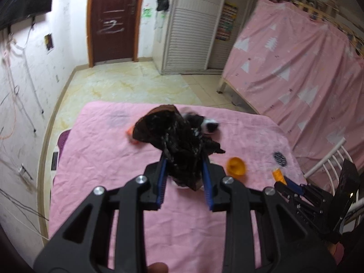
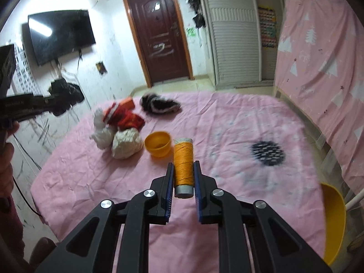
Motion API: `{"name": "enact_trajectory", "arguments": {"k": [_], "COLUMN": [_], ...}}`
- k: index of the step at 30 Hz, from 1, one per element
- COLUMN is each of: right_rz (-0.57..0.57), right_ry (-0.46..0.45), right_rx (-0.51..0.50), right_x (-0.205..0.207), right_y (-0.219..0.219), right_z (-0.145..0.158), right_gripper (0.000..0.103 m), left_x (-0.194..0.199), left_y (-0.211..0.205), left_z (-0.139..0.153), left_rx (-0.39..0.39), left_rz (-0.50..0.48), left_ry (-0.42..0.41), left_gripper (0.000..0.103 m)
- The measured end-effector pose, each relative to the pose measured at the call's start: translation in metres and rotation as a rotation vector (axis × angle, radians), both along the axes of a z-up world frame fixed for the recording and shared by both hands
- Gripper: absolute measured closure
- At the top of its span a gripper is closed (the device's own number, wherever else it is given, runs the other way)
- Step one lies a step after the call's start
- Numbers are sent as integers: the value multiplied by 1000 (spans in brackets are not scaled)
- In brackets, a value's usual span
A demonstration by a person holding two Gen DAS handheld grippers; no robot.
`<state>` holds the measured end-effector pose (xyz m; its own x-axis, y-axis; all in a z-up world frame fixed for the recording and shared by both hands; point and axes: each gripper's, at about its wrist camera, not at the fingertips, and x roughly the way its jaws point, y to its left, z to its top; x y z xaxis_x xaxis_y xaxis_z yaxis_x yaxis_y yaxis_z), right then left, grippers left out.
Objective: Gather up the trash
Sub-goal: 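Grasp the orange spool with the right tool while the left tool holds the black bag, then carry both items over the yellow bin and open both tools to drop them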
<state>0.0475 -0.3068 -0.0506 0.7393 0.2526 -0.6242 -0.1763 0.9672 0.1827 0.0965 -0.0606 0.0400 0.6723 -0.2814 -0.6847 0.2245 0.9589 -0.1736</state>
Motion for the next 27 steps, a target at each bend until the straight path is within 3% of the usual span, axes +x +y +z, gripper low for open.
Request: {"name": "enact_trajectory", "arguments": {"k": [9, 19, 27], "right_rz": [-160, -376, -442], "right_ry": [-78, -107, -74], "right_rx": [88, 187, 224], "right_x": [-39, -73, -80], "right_y": [-87, -194, -237], "right_z": [11, -15, -45], "right_gripper": [93, 93, 93], "left_x": [-14, -29, -30], "left_y": [-90, -224, -314], "left_z": [11, 4, -18], "left_rx": [43, 115, 144], "left_rz": [-131, -305, -398], "left_ry": [-19, -10, 39], "left_gripper": [77, 77, 77]}}
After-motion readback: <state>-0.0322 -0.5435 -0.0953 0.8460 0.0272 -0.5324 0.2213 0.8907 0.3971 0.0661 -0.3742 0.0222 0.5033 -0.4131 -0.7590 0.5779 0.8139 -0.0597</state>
